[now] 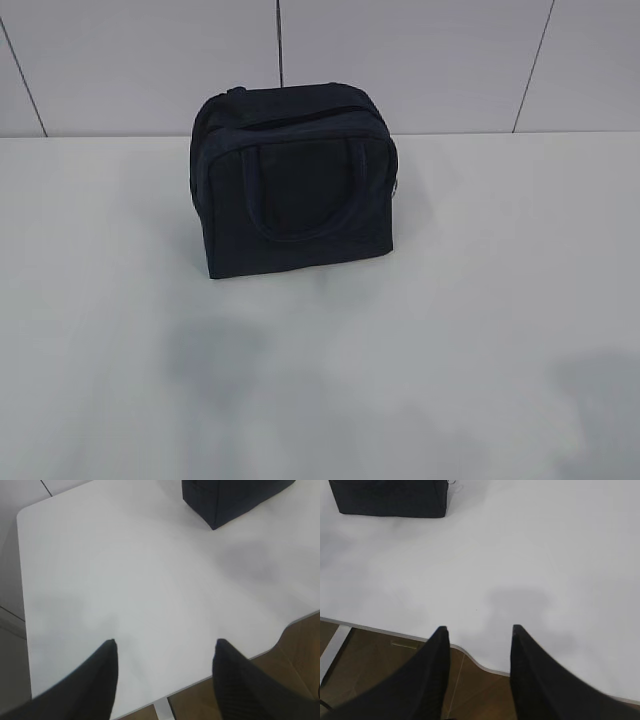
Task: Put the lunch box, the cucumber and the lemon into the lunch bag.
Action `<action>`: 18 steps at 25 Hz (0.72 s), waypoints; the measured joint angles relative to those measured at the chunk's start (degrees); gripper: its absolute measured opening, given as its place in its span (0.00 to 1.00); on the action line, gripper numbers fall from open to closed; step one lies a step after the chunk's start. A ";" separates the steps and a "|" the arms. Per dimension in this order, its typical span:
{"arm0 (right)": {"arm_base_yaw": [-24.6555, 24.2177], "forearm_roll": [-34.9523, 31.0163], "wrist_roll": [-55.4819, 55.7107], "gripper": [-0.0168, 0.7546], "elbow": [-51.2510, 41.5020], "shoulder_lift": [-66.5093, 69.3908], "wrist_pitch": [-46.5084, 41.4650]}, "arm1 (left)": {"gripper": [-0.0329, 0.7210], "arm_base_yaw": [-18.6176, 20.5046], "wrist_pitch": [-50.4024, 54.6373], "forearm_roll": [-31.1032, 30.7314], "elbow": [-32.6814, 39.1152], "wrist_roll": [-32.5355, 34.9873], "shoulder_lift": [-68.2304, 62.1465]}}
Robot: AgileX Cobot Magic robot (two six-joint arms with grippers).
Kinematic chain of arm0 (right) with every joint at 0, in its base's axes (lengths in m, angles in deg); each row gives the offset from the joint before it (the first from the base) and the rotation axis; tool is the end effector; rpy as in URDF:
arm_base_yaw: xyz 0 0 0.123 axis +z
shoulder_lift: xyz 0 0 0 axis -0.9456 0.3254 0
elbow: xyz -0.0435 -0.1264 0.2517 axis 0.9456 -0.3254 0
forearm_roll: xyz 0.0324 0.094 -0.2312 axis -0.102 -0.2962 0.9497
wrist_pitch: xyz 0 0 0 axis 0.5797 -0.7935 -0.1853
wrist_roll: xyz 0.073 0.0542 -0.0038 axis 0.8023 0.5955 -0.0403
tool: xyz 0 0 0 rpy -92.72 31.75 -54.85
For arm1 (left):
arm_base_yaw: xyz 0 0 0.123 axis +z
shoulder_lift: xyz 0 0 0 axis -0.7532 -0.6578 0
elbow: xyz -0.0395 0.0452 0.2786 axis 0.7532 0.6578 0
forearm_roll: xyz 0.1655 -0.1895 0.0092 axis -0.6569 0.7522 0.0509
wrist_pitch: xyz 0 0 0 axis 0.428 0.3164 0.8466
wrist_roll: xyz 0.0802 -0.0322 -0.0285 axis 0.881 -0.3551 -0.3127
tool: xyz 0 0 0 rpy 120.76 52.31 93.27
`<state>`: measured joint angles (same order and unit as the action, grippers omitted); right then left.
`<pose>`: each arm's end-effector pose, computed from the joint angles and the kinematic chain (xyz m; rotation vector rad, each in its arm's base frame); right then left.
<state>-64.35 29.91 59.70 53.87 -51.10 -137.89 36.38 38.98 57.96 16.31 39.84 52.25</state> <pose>-0.0063 0.0084 0.2850 -0.3030 2.1025 0.1082 0.0141 -0.0031 0.3471 0.4377 2.1631 -0.0204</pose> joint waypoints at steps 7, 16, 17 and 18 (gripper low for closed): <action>0.00 0.10 0.55 0.43 -2.09 -3.98 0.00 | 0.62 0.00 -1.67 0.00 3.59 -3.95 3.48; -0.05 0.10 0.59 0.43 -2.33 -3.98 -0.14 | 0.62 0.00 -6.23 0.00 8.46 -9.18 9.94; 0.04 0.10 0.59 0.43 -2.33 -3.98 -0.14 | 0.62 0.00 -6.46 0.00 9.13 -10.39 10.51; 0.04 0.10 0.59 0.43 -2.33 -3.98 -0.14 | 0.62 0.00 -6.46 0.00 9.96 -10.76 11.23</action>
<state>-64.31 30.02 60.29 51.54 -55.09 -138.03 36.38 32.52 57.96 26.27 29.08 63.48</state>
